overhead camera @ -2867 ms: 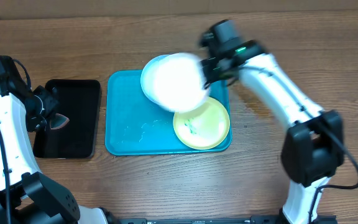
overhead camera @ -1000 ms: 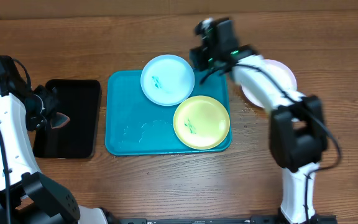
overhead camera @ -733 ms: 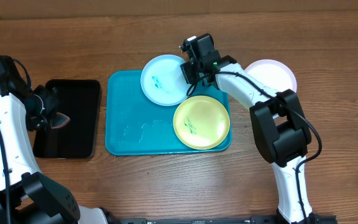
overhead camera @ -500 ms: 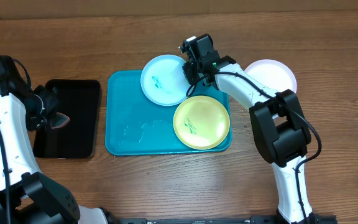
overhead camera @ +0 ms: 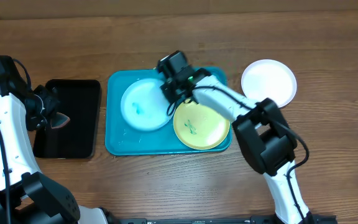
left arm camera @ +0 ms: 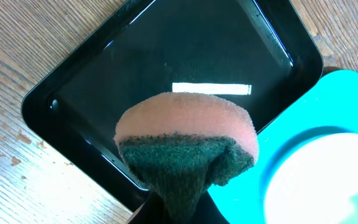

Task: Clean dirty plates on tray and stack at the side
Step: 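Reach the right gripper to the light-blue plate's rim on the tray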

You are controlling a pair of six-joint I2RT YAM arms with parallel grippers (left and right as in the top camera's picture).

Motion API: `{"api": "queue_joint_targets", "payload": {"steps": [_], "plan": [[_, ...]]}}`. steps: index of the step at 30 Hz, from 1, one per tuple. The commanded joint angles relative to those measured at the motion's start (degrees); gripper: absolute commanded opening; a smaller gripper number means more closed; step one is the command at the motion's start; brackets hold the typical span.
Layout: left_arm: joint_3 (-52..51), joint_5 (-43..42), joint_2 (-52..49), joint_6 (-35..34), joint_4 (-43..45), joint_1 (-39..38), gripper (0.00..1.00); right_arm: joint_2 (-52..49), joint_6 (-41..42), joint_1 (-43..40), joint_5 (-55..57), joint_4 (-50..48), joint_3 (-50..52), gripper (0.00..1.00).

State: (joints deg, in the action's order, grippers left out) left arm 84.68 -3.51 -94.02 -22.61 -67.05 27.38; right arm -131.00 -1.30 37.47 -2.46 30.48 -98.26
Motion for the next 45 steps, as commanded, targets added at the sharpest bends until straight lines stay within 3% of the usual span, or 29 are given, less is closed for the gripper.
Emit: {"api": "queue_joint_targets", "payload": {"steps": [1, 6, 14, 25, 28, 31, 41, 45], "plan": [[0.59, -0.63, -0.37, -1.18, 0.20, -0.07, 0.08, -0.70, 3.06, 2.10, -0.57, 0.07, -0.48, 0.14], [0.57, -0.92, -0.37, -1.18, 0.20, -0.09, 0.04, -0.83, 3.02, 2.54, 1.31, -1.92, -0.37, 0.24], [0.55, -1.01, -0.37, -1.18, 0.17, -0.09, 0.04, -1.60, -8.70, 2.32, 1.07, -4.90, -0.37, 0.26], [0.55, -1.03, -0.37, -1.18, -0.09, -0.09, 0.04, -3.78, -8.55, 2.32, -5.11, -3.54, -0.37, 0.26], [0.52, -1.03, -0.37, -1.18, -0.20, -0.09, 0.04, -3.78, -5.92, 2.32, -5.09, -2.71, -0.37, 0.21], [0.50, -1.03, -0.37, -1.20, -0.17, -0.11, 0.04, -3.78, -1.14, 2.32, -5.03, -1.88, -0.39, 0.04], [-3.80, -1.11, -0.37, -1.16, 3.32, -5.66, 0.04, -3.69, 16.87, 2.32, 3.41, 8.85, -2.03, 0.04], [-7.34, -1.99, -0.37, -0.74, 7.65, -10.32, 0.04, -3.69, 19.58, 2.32, 4.52, 15.17, -5.16, 0.04]]}}
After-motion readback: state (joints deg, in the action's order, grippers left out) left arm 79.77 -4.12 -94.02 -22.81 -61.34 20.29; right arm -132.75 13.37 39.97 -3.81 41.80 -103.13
